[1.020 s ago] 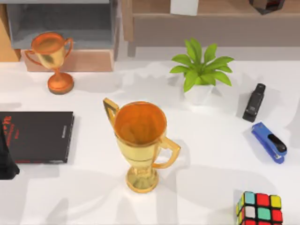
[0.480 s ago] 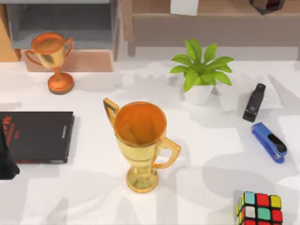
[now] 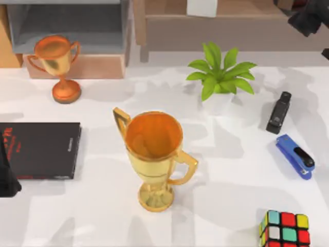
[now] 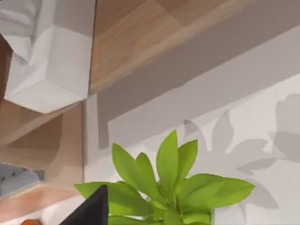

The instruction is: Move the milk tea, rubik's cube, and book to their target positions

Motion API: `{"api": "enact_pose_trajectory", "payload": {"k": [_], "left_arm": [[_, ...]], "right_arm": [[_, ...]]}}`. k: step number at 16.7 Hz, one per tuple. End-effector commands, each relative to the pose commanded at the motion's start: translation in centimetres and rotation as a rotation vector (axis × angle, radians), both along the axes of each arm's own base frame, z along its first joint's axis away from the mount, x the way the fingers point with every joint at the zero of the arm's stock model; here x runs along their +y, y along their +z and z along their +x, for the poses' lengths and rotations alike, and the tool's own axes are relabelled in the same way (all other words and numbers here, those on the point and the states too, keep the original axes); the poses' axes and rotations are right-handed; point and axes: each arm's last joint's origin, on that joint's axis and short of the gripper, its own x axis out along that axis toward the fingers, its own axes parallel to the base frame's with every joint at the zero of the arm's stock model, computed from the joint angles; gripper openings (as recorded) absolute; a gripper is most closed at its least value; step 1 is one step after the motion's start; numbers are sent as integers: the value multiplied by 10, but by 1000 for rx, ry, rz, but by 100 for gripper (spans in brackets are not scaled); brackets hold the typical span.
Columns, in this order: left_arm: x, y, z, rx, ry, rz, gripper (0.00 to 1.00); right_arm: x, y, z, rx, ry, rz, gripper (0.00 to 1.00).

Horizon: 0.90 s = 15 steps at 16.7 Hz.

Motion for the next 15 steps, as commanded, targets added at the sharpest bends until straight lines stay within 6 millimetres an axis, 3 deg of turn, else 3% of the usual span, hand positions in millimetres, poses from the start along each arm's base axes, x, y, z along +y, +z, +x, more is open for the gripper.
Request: {"api": "enact_pose_trajectory", "payload": {"k": [3, 6, 11, 15], "left_arm": [[0, 0, 0, 0, 0, 0, 100], [0, 0, 0, 0, 0, 0, 100], [0, 0, 0, 0, 0, 0, 100], [0, 0, 0, 0, 0, 0, 100]], "right_arm": [[49, -19, -44, 357, 75, -68, 100], [79, -35, -92, 627, 151, -225, 100], [95, -46, -145, 834, 251, -477, 100], [96, -46, -154, 855, 271, -524, 100]]}}
